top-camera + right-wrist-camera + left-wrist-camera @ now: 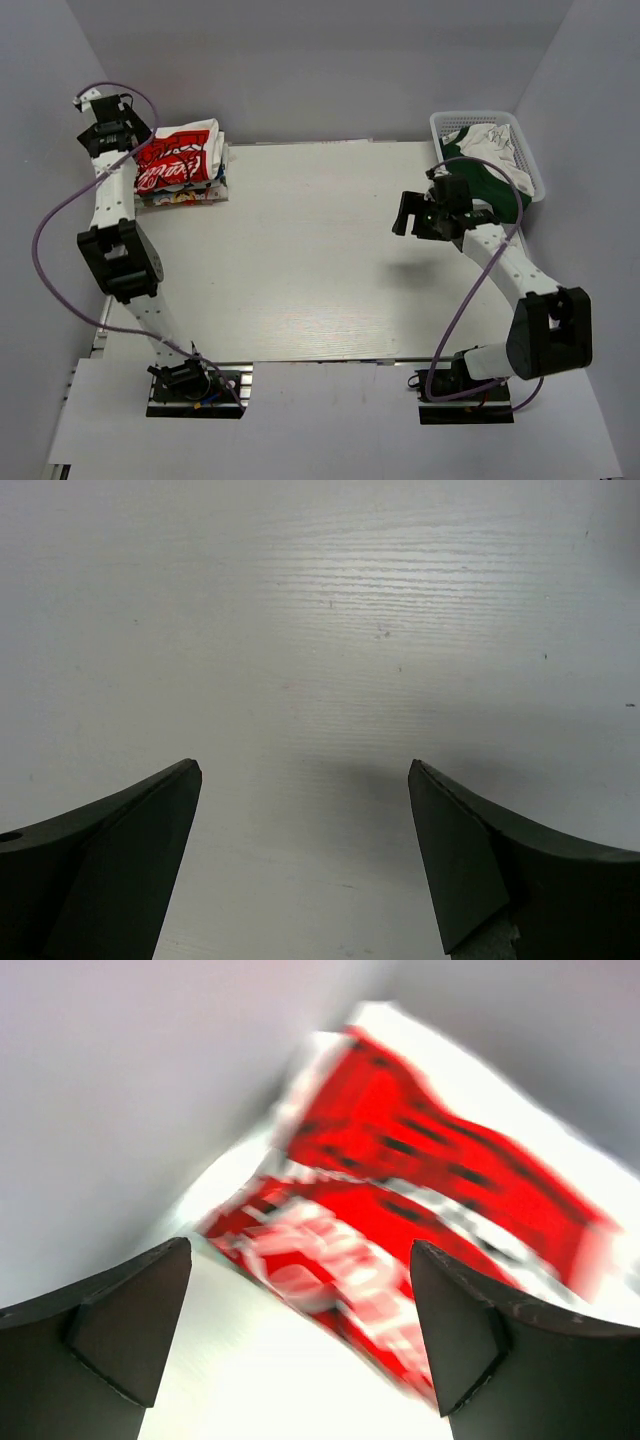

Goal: Fold and stack the t-shirts
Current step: Put the neatly folded tshirt into the corner of the board with the left arm

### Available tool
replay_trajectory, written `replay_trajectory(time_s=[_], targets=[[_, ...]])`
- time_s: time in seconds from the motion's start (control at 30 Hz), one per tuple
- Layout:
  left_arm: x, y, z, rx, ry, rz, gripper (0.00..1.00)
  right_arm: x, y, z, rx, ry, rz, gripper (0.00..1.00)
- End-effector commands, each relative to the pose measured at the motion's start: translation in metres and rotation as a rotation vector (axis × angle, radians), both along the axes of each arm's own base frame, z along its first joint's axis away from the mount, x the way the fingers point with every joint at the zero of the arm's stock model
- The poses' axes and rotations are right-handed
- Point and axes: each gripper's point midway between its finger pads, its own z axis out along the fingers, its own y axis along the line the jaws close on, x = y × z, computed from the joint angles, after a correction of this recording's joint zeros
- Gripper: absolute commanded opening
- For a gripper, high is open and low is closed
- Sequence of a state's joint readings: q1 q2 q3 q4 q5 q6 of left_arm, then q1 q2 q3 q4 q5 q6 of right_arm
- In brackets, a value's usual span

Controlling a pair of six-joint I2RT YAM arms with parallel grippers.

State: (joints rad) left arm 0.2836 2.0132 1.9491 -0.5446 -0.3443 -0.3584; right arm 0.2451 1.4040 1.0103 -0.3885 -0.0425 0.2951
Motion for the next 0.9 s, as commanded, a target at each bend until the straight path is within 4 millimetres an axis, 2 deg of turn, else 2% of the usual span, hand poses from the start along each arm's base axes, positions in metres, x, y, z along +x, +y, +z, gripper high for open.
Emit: replay_trajectory(time_s=[0.0, 0.03, 0.07, 0.1, 0.13, 0.17, 0.2, 0.23, 0.27, 0.3, 0.33, 0.37, 0.4, 0.43, 0.47, 0.5, 0.53, 0.57, 0.6, 0.63, 0.67, 0.73, 0.77, 0.87], targets=[[-0.009, -0.074, 0.068, -0.122, -0.204, -0.275, 1.0, 0.002, 0.004, 0.026, 0.059, -0.124, 0.004, 0.9], [-0.022, -0.095, 0.097, -0.137, -0.28, -0.338, 1.0, 0.003, 0.005, 0.037, 0.073, -0.165, 0.002, 0.9], [-0.028, -0.119, 0.103, -0.184, -0.317, -0.424, 1.0, 0.001, 0.006, 0.041, 0.093, -0.18, -0.009, 0.9], [-0.033, -0.147, 0.082, -0.256, -0.322, -0.466, 1.0, -0.001, 0.004, 0.034, 0.098, -0.18, -0.019, 0.9], [-0.041, -0.168, 0.08, -0.304, -0.343, -0.506, 1.0, -0.004, 0.005, 0.038, 0.109, -0.195, -0.018, 0.9], [-0.06, -0.189, 0.102, -0.316, -0.414, -0.55, 1.0, -0.006, 0.007, 0.038, 0.134, -0.196, -0.03, 0.9], [-0.075, -0.21, 0.058, -0.381, -0.363, -0.574, 1.0, -0.015, 0.007, 0.029, 0.142, -0.179, -0.026, 0.9], [-0.082, -0.256, 0.071, -0.426, -0.449, -0.687, 1.0, -0.016, 0.008, 0.029, 0.152, -0.186, -0.026, 0.9], [-0.095, -0.283, 0.066, -0.454, -0.466, -0.761, 1.0, -0.022, 0.007, 0.027, 0.153, -0.19, -0.019, 0.9], [-0.118, -0.309, 0.045, -0.486, -0.441, -0.84, 1.0, -0.027, 0.009, 0.026, 0.16, -0.199, -0.002, 0.9], [-0.137, -0.353, 0.039, -0.511, -0.428, -0.949, 1.0, -0.029, 0.007, 0.024, 0.16, -0.197, -0.01, 0.9], [-0.151, -0.369, 0.016, -0.527, -0.369, -0.965, 1.0, -0.034, 0.007, 0.027, 0.166, -0.214, -0.006, 0.9], [-0.162, -0.381, 0.004, -0.523, -0.325, -0.984, 1.0, -0.037, 0.006, 0.024, 0.168, -0.214, -0.004, 0.9], [-0.179, -0.394, -0.018, -0.501, -0.231, -0.975, 1.0, -0.047, 0.008, 0.01, 0.178, -0.187, 0.012, 0.9], [-0.187, -0.394, -0.034, -0.488, -0.171, -0.951, 1.0, -0.049, 0.009, 0.013, 0.193, -0.206, 0.013, 0.9], [-0.195, -0.39, -0.049, -0.464, -0.128, -0.916, 1.0, -0.058, 0.014, 0.007, 0.226, -0.192, 0.036, 0.9], [-0.205, -0.39, -0.054, -0.457, -0.107, -0.915, 1.0, -0.061, 0.016, 0.004, 0.25, -0.217, 0.045, 0.9], [-0.22, -0.392, -0.073, -0.454, -0.045, -0.923, 1.0, -0.065, 0.018, 0.004, 0.269, -0.227, 0.049, 0.9], [-0.226, -0.39, -0.079, -0.442, -0.029, -0.913, 1.0, -0.068, 0.021, 0.003, 0.311, -0.214, 0.033, 0.9], [-0.232, -0.387, -0.085, -0.429, -0.009, -0.902, 1.0, -0.075, 0.023, -0.007, 0.334, -0.212, 0.044, 0.9], [-0.241, -0.377, -0.095, -0.408, 0.024, -0.855, 1.0, -0.076, 0.028, -0.001, 0.367, -0.24, 0.064, 0.9], [-0.249, -0.367, -0.101, -0.39, 0.049, -0.805, 1.0, -0.088, 0.037, -0.01, 0.405, -0.254, 0.13, 0.9], [-0.254, -0.364, -0.103, -0.377, 0.067, -0.797, 1.0, -0.086, 0.04, -0.004, 0.427, -0.295, 0.147, 0.9], [-0.255, -0.358, -0.088, -0.352, 0.025, -0.777, 1.0, -0.084, 0.042, 0.002, 0.458, -0.321, 0.142, 0.9]])
